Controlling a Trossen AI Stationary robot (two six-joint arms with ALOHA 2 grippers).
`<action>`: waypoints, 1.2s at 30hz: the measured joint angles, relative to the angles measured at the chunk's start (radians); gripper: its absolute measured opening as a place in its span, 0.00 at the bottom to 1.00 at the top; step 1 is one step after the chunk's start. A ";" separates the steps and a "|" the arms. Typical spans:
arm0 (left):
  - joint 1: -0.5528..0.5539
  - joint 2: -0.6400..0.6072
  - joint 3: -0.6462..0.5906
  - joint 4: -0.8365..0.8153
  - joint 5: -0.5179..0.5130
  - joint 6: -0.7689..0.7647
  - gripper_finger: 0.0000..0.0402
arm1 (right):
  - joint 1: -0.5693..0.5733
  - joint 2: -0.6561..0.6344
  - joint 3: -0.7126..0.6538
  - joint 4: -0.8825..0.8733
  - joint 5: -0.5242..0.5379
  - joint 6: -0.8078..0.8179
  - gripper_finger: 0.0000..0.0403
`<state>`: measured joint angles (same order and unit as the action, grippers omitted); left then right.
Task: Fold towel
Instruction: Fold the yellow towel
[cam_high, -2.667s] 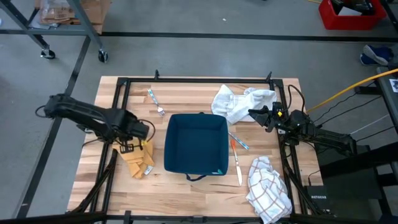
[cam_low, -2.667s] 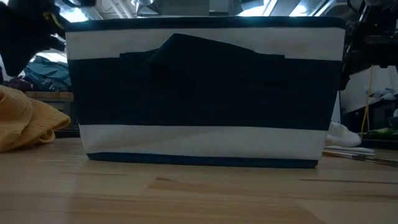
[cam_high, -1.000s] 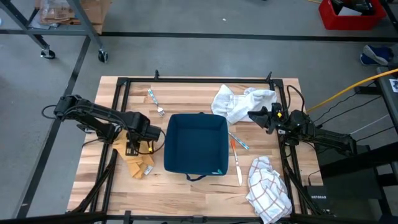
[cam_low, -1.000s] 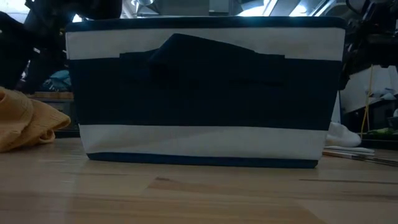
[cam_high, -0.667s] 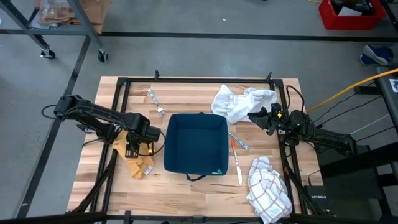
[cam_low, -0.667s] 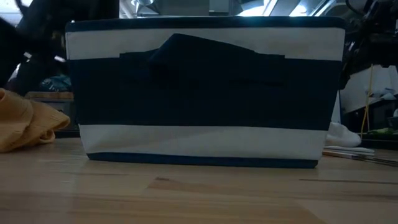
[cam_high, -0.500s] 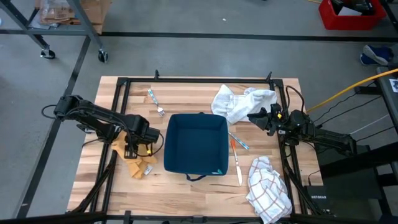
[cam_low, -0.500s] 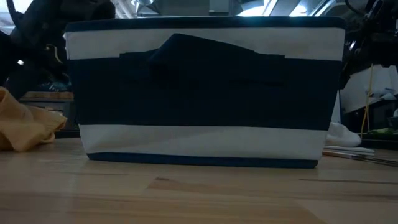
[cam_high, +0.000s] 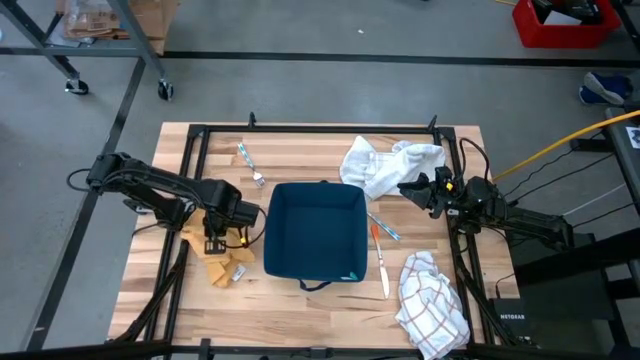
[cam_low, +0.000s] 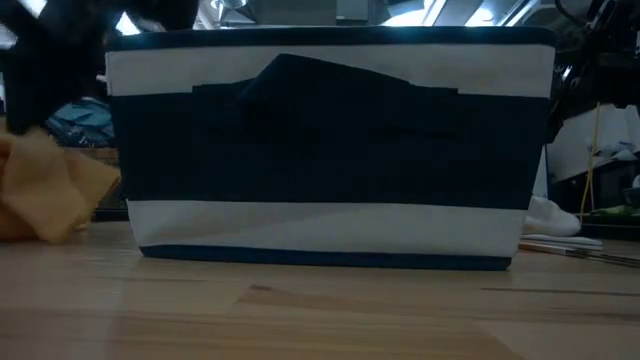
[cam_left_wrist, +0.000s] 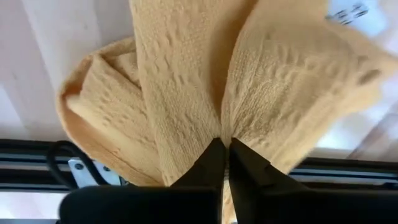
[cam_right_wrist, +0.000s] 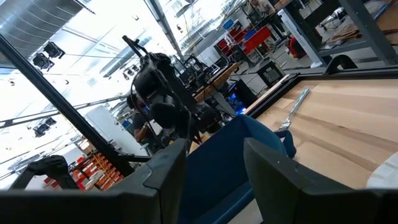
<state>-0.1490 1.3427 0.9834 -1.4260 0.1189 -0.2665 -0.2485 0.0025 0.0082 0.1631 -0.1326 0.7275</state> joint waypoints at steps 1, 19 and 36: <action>0.000 -0.001 0.027 -0.012 -0.006 -0.005 0.01 | 0.000 0.000 0.000 0.000 0.000 0.000 0.42; 0.012 -0.016 0.522 -0.146 -0.348 -0.015 0.00 | 0.000 0.213 0.102 0.209 0.098 -0.199 0.42; 0.032 -0.016 0.651 -0.141 -0.445 0.030 0.00 | 0.000 1.138 0.700 0.281 -0.108 -0.498 0.42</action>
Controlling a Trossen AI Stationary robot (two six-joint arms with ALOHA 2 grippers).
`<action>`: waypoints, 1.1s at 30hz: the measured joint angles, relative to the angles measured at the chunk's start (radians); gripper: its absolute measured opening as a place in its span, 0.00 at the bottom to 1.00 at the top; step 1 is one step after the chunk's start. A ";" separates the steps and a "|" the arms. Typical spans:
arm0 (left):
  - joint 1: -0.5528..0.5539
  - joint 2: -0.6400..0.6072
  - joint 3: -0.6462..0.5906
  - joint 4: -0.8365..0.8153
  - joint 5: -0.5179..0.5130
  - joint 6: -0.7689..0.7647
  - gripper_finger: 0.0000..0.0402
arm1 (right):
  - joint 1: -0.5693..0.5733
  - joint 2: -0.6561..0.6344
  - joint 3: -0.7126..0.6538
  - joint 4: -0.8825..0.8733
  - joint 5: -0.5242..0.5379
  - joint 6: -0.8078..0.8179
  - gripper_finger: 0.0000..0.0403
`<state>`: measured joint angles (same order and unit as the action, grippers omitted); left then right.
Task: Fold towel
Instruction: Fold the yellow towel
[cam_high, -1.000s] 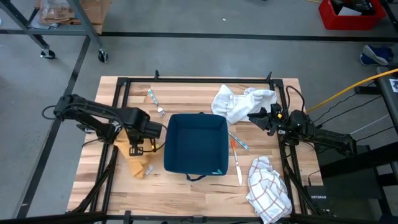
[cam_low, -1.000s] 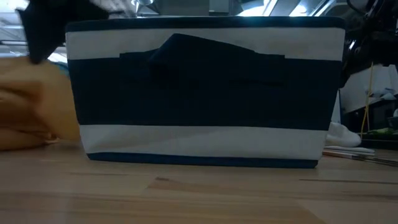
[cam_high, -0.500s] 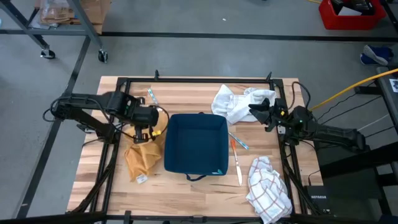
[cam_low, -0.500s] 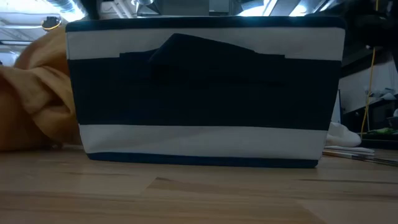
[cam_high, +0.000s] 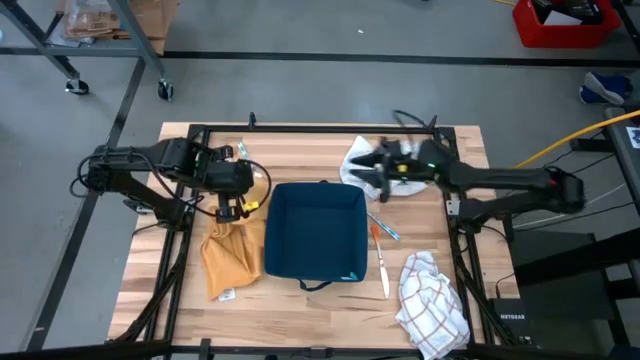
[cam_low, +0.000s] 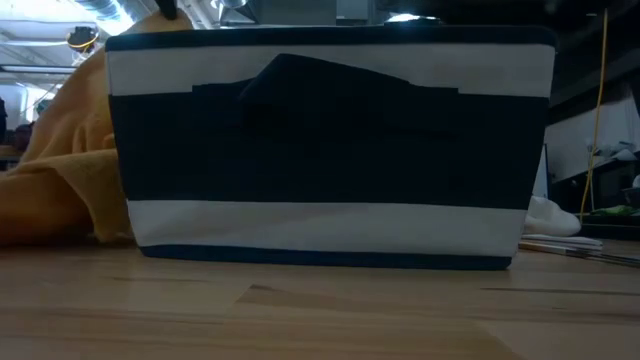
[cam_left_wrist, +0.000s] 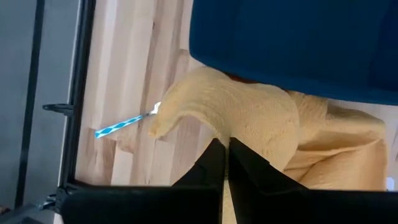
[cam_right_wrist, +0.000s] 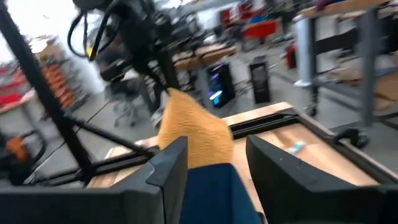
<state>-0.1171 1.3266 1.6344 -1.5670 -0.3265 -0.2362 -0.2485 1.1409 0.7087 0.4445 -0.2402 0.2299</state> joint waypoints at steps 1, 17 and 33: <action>-0.002 0.000 0.011 0.002 -0.012 -0.011 0.00 | 0.000 0.044 0.040 -0.004 -0.022 -0.003 0.42; -0.015 -0.015 0.381 -0.006 -0.133 0.037 0.00 | 0.000 0.345 0.405 -0.217 -0.068 -0.055 0.42; -0.014 -0.102 0.504 0.253 -0.160 0.221 0.00 | 0.000 0.350 0.406 -0.197 -0.114 0.034 0.42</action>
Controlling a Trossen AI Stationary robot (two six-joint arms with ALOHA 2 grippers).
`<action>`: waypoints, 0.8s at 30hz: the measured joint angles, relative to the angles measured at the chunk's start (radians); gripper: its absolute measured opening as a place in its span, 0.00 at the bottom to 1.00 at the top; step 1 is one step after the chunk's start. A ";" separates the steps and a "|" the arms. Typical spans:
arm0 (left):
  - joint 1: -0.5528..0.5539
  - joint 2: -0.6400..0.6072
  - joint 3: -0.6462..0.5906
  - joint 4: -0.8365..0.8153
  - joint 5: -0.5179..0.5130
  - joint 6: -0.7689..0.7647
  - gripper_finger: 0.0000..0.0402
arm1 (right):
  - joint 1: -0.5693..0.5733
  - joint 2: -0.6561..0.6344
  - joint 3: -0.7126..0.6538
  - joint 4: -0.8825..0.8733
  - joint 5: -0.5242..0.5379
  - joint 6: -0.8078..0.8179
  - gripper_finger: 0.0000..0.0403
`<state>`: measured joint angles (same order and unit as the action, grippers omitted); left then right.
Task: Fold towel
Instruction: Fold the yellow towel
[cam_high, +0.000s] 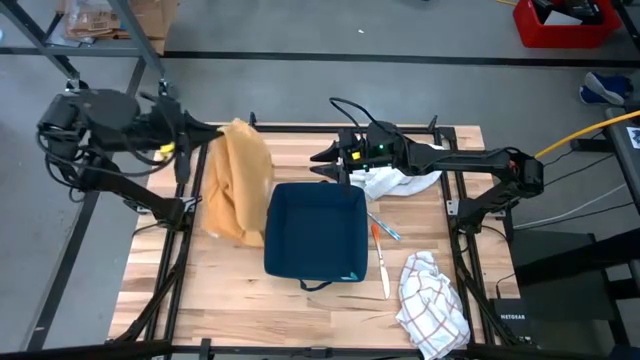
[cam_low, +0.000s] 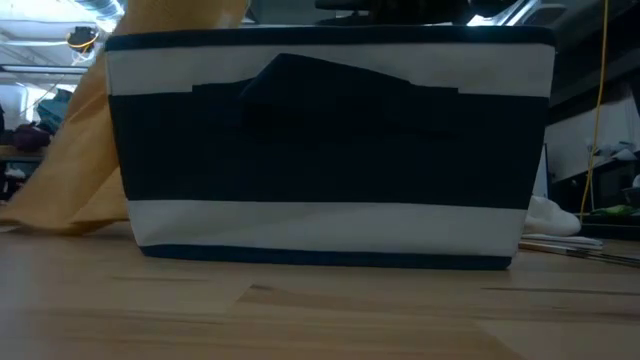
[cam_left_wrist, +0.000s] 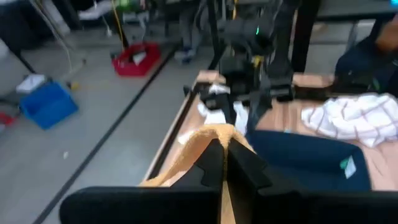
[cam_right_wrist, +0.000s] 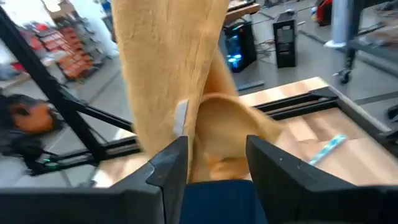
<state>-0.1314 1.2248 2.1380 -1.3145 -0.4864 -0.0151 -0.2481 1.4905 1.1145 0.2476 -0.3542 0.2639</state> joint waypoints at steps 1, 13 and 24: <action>0.000 -0.001 0.000 0.016 0.000 0.022 0.00 | 0.000 0.001 0.000 -0.002 -0.012 0.024 0.42; 0.000 0.011 -0.001 0.245 -0.085 0.271 0.00 | 0.112 0.113 0.000 0.210 -0.033 0.098 0.42; 0.000 0.014 -0.001 0.452 -0.089 0.452 0.00 | 0.182 0.223 0.000 0.369 0.037 0.153 0.42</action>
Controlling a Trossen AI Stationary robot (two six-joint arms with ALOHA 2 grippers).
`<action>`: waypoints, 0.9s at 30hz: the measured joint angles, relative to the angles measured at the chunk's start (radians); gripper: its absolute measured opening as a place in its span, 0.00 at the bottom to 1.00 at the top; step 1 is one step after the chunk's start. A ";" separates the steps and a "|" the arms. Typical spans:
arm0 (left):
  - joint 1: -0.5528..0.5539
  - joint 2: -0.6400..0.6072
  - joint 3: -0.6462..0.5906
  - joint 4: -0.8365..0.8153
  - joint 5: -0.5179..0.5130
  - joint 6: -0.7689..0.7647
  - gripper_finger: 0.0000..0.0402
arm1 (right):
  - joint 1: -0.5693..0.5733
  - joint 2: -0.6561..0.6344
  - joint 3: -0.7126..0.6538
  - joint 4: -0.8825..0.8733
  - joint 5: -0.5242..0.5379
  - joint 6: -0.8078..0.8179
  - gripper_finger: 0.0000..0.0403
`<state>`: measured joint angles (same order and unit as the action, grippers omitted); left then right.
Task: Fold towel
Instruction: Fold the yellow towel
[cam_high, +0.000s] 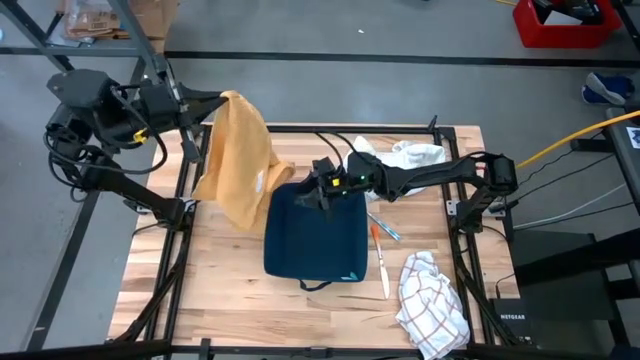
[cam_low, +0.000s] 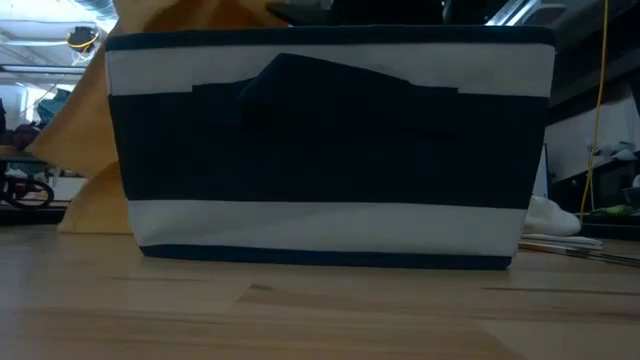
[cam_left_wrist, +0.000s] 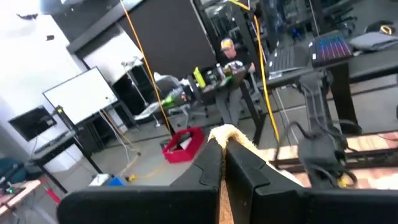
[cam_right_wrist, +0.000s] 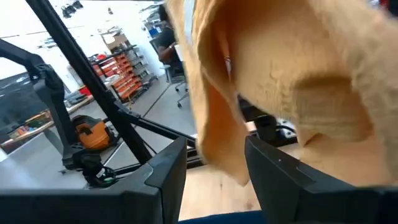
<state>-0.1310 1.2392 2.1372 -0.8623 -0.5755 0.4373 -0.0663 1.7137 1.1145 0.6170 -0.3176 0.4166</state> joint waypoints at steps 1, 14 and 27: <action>0.000 0.000 0.000 0.003 0.000 0.013 0.00 | 0.005 0.011 0.000 0.024 0.000 0.001 0.42; 0.001 -0.001 0.000 0.202 -0.067 0.168 0.00 | 0.021 0.037 0.000 0.140 0.039 -0.001 0.42; 0.001 0.056 0.000 0.385 -0.066 0.275 0.00 | 0.021 0.037 0.000 0.168 0.041 -0.065 0.42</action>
<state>-0.1303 1.2955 2.1372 -0.4771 -0.6411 0.7119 -0.0452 1.7508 1.1145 0.7852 -0.2764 0.3518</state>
